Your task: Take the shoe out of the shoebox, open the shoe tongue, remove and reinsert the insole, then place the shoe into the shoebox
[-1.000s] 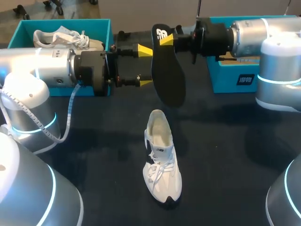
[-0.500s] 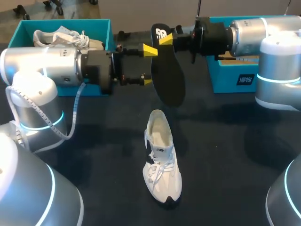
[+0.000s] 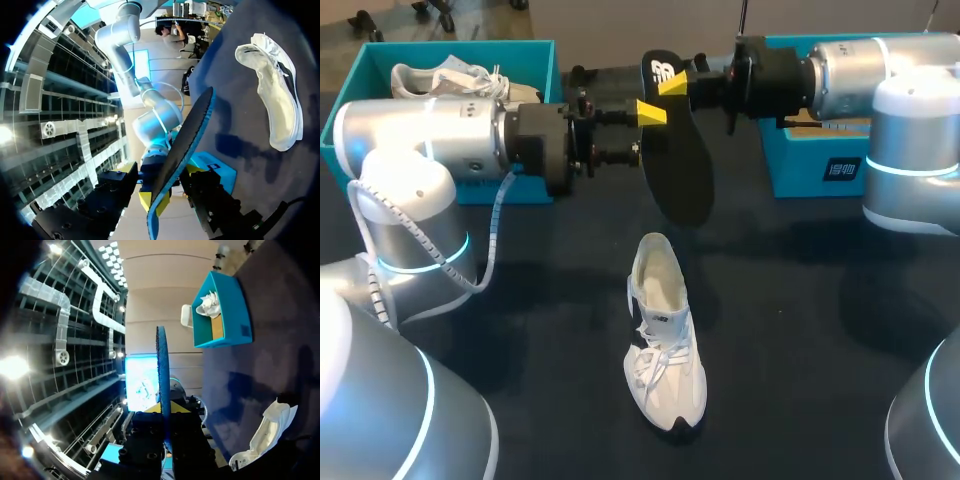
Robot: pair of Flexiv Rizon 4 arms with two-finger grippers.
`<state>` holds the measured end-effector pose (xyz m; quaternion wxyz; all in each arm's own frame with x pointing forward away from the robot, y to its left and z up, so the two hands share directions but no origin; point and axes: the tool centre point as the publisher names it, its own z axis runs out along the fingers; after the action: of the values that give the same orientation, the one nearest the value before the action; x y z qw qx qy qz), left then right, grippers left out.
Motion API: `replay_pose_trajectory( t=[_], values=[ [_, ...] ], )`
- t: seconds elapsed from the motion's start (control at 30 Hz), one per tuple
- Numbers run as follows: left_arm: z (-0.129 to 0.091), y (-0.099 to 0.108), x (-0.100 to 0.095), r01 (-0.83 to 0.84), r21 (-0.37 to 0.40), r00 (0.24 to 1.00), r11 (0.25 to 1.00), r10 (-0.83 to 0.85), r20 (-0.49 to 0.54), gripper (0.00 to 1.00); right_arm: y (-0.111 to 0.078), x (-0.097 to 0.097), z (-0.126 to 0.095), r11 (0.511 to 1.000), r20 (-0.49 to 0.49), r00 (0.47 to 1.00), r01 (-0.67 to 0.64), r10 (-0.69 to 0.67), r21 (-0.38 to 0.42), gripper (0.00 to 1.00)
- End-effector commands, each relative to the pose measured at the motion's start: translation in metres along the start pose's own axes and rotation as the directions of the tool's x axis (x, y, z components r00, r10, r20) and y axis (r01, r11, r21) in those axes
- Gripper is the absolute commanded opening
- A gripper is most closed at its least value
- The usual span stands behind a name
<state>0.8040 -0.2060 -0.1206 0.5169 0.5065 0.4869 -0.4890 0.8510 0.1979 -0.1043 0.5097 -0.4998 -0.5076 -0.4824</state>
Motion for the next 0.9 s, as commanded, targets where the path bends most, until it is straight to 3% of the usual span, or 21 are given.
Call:
replay_pose_trajectory(
  t=[0.03,0.27,0.37,0.6,0.7,0.8,0.9],
  values=[
    [0.003,0.000,-0.002,-0.002,0.002,1.000,1.000,0.002,0.001,0.47,0.000,0.000,0.000,1.000,0.002,1.000,-0.001,0.001,-0.001,0.00],
    [0.006,-0.002,-0.006,-0.012,0.008,1.000,1.000,0.012,0.005,0.45,0.000,0.000,0.000,1.000,0.002,1.000,-0.001,0.001,-0.001,0.00],
    [0.008,0.000,-0.006,-0.013,0.005,1.000,1.000,0.013,0.001,0.38,0.000,0.000,0.000,1.000,0.002,1.000,-0.001,0.001,-0.001,0.00],
    [0.013,0.003,-0.005,-0.013,-0.014,1.000,1.000,0.013,-0.003,0.34,0.000,0.000,0.000,1.000,0.002,1.000,-0.001,0.001,-0.001,0.00],
    [0.014,0.003,-0.005,-0.013,-0.017,1.000,1.000,0.013,0.000,0.24,0.000,0.000,0.000,1.000,0.002,1.000,-0.001,0.001,-0.001,0.00],
    [0.015,0.002,-0.006,-0.014,-0.015,1.000,1.000,0.014,0.002,0.05,0.000,0.000,0.000,1.000,0.002,1.000,-0.001,0.001,-0.001,0.00],
    [0.015,0.001,-0.006,-0.015,-0.014,1.000,1.000,0.015,0.004,0.00,0.000,0.000,0.000,1.000,0.002,1.000,-0.001,0.001,-0.001,0.00]
  ],
)
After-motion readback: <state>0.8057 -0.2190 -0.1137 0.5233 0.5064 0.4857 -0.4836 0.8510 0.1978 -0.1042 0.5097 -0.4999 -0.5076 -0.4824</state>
